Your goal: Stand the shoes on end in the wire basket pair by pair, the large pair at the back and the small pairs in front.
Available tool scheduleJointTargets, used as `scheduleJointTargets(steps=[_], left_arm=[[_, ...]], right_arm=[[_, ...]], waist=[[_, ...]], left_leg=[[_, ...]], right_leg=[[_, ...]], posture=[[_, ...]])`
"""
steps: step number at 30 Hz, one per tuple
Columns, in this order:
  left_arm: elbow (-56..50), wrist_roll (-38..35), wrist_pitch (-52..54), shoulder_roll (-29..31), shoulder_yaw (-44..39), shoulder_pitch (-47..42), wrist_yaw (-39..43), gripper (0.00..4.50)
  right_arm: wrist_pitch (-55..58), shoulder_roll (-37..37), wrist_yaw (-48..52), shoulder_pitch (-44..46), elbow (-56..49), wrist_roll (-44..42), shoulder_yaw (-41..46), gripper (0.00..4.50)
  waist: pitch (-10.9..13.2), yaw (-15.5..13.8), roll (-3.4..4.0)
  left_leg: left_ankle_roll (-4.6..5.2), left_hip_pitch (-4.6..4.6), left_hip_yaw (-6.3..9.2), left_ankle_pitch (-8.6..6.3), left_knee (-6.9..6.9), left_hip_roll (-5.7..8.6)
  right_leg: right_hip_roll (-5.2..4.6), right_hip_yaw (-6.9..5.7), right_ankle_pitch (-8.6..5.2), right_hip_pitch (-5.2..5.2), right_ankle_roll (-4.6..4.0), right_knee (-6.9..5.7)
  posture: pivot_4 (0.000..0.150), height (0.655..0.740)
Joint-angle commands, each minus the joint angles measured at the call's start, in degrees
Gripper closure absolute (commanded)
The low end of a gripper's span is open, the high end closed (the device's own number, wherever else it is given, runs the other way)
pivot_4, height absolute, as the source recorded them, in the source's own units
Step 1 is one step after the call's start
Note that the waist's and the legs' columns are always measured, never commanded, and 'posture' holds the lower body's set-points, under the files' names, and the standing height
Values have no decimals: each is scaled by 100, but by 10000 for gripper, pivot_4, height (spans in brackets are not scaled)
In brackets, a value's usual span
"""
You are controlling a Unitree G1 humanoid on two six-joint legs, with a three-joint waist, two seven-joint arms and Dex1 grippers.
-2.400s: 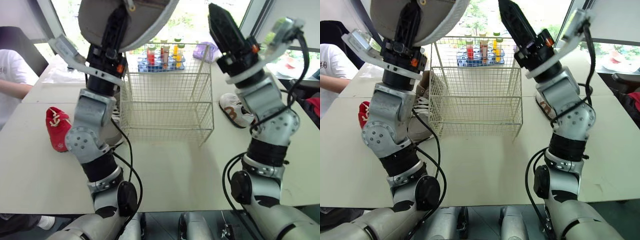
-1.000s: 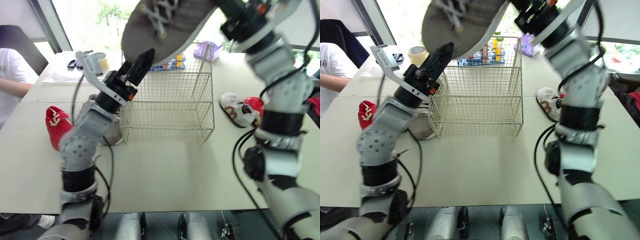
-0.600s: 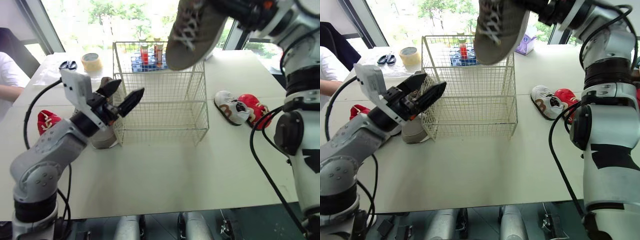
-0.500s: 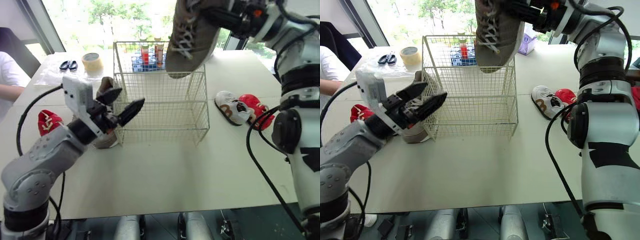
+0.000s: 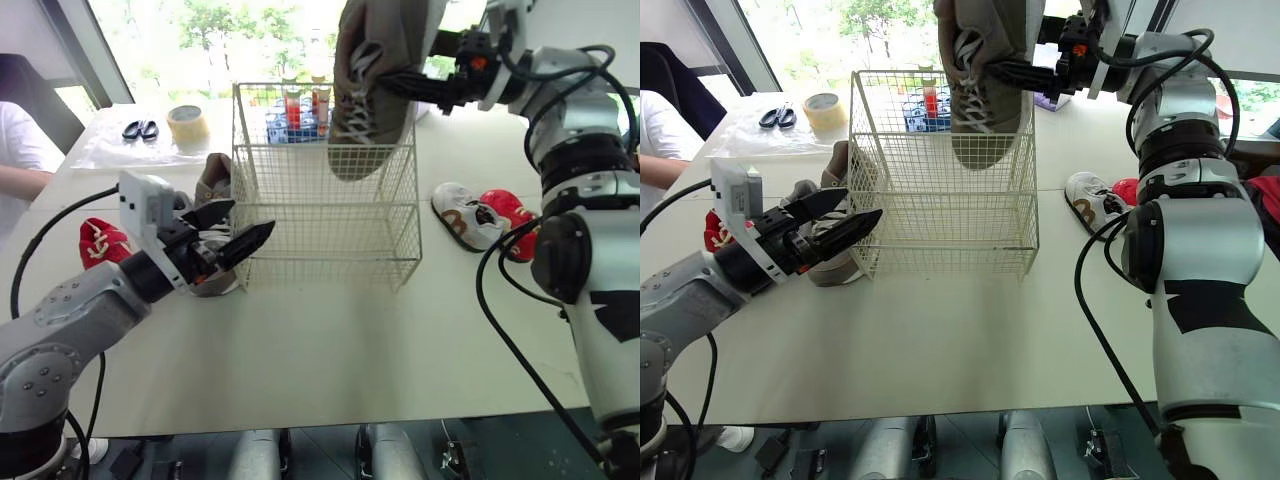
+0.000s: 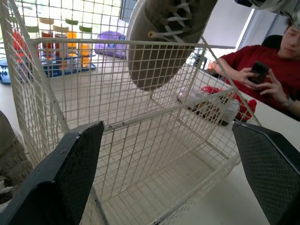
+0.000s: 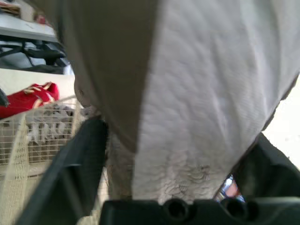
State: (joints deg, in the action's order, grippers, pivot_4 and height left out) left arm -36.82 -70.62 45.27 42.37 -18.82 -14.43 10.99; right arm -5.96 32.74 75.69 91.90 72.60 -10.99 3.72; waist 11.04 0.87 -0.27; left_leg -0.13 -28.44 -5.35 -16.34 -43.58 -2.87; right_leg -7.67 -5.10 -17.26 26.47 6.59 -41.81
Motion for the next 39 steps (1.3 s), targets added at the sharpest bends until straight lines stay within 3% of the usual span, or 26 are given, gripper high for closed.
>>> scheduleJointTargets(steps=[1,12,15,18,19,21,24,26,28,33,39], left_arm=[[-78,-29,-149,-51,-44,-121,-21,0],[53,18,-84,-106,18,-189,59,0],[183,-262,-65,-51,-164,-351,15,0],[827,-703,-43,267,-764,-848,-293,0],[1216,-562,54,553,-845,-1148,-409,0],[1856,-238,220,990,-799,-1655,-560,0],[3347,564,799,1579,17,-2805,-310,0],[4180,929,1256,1690,453,-3440,-57,0],[5317,1856,1499,1729,1417,-4304,650,0],[7963,3904,860,1155,2964,-6031,2168,0],[10454,5496,-410,93,3440,-7161,3096,0]], right_arm=[[-227,184,-274,243,-58,45,244,960],[-170,581,-202,228,-156,100,494,960],[-70,827,-129,177,-342,-30,666,960],[433,1176,175,-87,-1134,-305,827,960],[1074,1285,251,-431,-1970,-565,884,960],[2362,1422,212,-1182,-3656,-1132,965,960],[4650,1660,-149,-2736,-6705,-2495,936,960],[5407,1709,-489,-3294,-7781,-3029,967,960],[6047,1674,-913,-3818,-8697,-3547,1017,960],[6763,1632,-1754,-4479,-9912,-4389,1145,960],[7054,1717,-2512,-5173,-10764,-5141,1333,960]], waist=[[0,7,0],[0,4,0],[0,-7,0],[0,-27,-1],[-1,-26,-2],[-2,-19,-4],[-9,-23,-3],[-11,-13,7],[-11,-29,3],[-8,-86,-17],[-5,-172,-46]], left_leg=[[0,0,0,0,1,0],[-1,2,0,0,-2,-1],[-1,1,0,0,-6,0],[0,-1,4,0,-8,-1],[0,-1,7,0,-8,-2],[0,0,14,0,-7,-2],[0,10,12,0,-2,0],[1,20,5,0,1,1],[1,27,-9,1,2,1],[0,11,-9,1,-6,0],[6,2,-14,-2,-13,-2]], right_leg=[[0,0,0,1,0,-2],[0,1,0,1,0,-7],[-1,1,0,0,0,-7],[0,0,0,1,0,-10],[0,-2,0,0,0,-9],[1,-9,-1,-7,-1,-8],[0,-13,-1,-18,1,-8],[-2,-8,-1,-15,1,-15],[-2,-3,-2,-12,1,-20],[2,-10,-2,-6,1,-18],[1,-10,-2,-1,3,-10]], posture=[[1500,6675],[1500,6675],[1500,6675],[1500,6675],[1500,6675],[1500,6675],[1500,6675],[1500,6675],[1500,6675],[1500,6675],[1500,6675]])
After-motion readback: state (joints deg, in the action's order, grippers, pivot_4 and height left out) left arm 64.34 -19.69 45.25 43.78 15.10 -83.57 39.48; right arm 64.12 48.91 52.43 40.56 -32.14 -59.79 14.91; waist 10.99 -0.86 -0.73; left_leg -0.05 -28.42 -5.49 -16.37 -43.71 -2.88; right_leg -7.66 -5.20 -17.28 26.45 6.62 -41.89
